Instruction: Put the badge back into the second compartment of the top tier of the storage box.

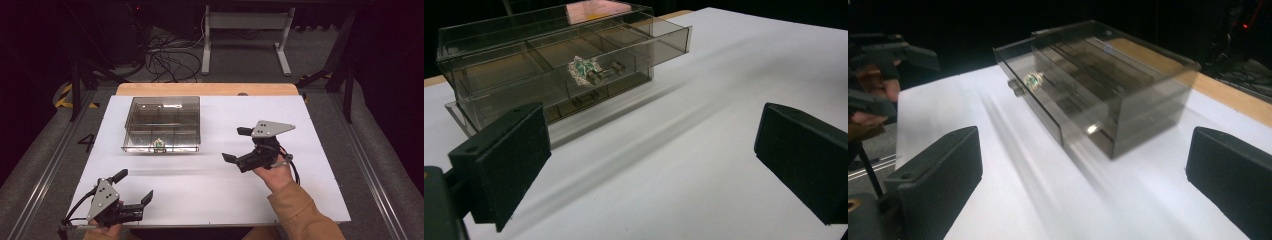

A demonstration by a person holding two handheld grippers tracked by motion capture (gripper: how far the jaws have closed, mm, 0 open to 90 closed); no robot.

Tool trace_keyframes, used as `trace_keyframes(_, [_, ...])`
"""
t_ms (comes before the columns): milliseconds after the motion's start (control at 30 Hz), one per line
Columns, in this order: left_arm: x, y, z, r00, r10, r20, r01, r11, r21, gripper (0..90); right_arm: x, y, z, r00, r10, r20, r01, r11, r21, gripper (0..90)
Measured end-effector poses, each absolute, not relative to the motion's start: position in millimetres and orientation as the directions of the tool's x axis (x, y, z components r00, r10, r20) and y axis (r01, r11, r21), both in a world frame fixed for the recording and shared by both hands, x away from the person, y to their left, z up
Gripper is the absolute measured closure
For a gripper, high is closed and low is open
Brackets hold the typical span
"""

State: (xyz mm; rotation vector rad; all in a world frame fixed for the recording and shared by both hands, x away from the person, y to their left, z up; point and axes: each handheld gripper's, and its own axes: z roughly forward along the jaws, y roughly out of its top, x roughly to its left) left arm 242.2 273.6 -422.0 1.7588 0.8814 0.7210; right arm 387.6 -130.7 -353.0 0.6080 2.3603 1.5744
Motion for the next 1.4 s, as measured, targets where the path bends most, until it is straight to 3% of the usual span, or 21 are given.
trace_keyframes(267, [242.0,272.6,-422.1,0.555,0.829,0.068,0.232,-0.233,0.944,2.4,376.9,-160.8,-379.3,-0.864,0.498,0.068,0.256,0.321,0.912,1.2])
trace_keyframes(800, [242.7,271.3,-422.4,0.559,0.826,0.076,0.233,-0.244,0.941,2.4,350.2,-204.3,-419.0,-0.849,0.523,0.073,0.255,0.285,0.924,0.1])
trace_keyframes(1000, [242.8,270.7,-422.5,0.560,0.825,0.078,0.230,-0.246,0.942,2.4,340.6,-220.9,-433.2,-0.830,0.545,0.120,0.281,0.223,0.933,0.7])
trace_keyframes(1400, [244.3,270.5,-422.8,0.567,0.820,0.079,0.231,-0.250,0.940,2.3,335.6,-217.8,-438.2,-0.840,0.541,0.041,0.237,0.298,0.925,1.4])
